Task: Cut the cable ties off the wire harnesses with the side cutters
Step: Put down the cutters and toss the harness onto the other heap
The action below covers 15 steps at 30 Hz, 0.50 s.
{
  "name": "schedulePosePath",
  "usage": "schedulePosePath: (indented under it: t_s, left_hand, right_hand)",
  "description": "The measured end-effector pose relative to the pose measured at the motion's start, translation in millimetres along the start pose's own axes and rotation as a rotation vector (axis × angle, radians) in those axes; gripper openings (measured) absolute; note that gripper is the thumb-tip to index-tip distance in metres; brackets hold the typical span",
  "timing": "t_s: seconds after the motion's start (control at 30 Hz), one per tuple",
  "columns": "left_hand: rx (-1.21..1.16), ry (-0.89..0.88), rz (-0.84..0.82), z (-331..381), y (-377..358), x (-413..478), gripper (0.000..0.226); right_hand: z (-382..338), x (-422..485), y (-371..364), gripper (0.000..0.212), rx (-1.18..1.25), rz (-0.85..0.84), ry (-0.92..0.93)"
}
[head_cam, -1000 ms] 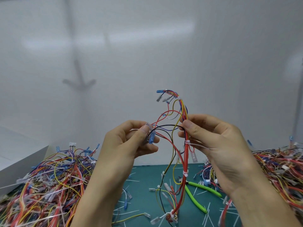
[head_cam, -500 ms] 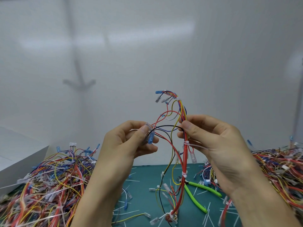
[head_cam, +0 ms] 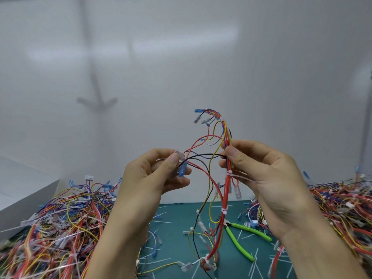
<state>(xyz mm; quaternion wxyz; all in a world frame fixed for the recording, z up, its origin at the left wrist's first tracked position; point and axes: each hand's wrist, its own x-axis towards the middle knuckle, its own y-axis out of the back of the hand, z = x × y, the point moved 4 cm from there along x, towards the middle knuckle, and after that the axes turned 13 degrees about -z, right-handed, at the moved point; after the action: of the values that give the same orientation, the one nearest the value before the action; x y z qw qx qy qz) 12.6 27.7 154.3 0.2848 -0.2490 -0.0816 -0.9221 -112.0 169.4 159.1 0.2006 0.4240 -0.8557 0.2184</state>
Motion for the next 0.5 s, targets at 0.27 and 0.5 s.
schedulePosePath:
  t_s: [0.27, 0.5]
  left_hand:
    - [0.200, 0.264, -0.183, -10.7, -10.4, -0.7, 0.068]
    - [0.348, 0.092, -0.499, -7.6, -35.5, -2.6, 0.031]
  right_hand:
    - [1.1, 1.3, 8.9, 0.024, 0.076, 0.124, 0.037]
    - [4.5, 1.6, 11.0, 0.024, 0.116, 0.164, 0.016]
